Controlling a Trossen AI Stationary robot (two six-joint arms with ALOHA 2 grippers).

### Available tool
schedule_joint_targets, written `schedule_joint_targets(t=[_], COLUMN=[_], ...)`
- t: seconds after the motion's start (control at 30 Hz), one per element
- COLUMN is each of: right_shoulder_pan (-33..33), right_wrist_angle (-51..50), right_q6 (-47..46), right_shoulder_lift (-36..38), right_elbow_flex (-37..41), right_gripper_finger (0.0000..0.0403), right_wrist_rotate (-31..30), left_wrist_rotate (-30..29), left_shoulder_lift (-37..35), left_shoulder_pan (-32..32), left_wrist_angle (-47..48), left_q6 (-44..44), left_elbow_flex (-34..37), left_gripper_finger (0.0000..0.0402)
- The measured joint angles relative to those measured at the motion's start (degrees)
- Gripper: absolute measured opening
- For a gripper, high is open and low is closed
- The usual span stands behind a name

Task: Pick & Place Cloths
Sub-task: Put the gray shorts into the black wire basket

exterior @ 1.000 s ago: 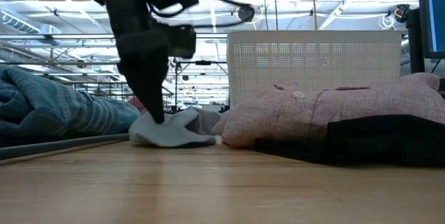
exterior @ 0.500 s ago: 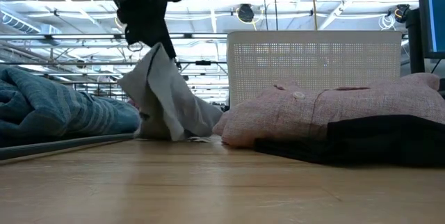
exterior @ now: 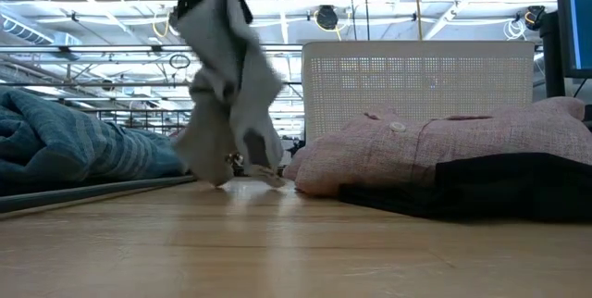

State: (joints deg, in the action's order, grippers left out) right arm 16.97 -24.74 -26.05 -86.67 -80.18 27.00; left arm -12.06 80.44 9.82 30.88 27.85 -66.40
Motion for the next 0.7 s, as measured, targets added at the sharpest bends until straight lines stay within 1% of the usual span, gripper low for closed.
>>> schedule_joint_targets(t=[0.07,0.17,0.23,0.33,0.43,0.57,0.7], right_shoulder_pan=[0.0,-0.04,-0.07,-0.07,-0.12,-0.28,-0.28], right_wrist_angle=[0.52,1.03,1.51,3.64,6.61,8.61,9.1], right_q6=[0.18,0.36,0.36,1.43,2.7,3.94,4.88], right_shoulder_lift=[0.0,0.0,0.0,0.0,0.0,0.0,0.0], right_elbow_flex=[0.0,0.0,0.0,0.0,0.0,0.0,0.0], right_gripper_finger=[0.0132,0.0132,0.0132,0.0132,0.0132,0.0132,0.0132], right_wrist_rotate=[0.0,-0.01,-0.02,-0.2,-0.28,-0.38,-0.39], left_wrist_rotate=[0.07,-0.02,-0.01,-0.14,-0.31,-0.08,0.23], left_shoulder_lift=[-0.35,-0.68,-0.61,-0.49,-0.74,-0.52,-0.63], left_shoulder_pan=[0.03,0.02,0.02,0.02,0.02,0.65,2.47], left_wrist_angle=[3.48,5.12,8.55,12.25,13.78,16.72,16.93], left_q6=[-0.8,-1.57,-1.91,-1.94,-1.86,-1.59,-1.55], left_elbow_flex=[-3.1,-8.87,-12.78,-19.22,-24.15,-27.84,-27.32], left_gripper_finger=[0.0,0.0,0.0,0.0,0.0,0.0,0.0002])
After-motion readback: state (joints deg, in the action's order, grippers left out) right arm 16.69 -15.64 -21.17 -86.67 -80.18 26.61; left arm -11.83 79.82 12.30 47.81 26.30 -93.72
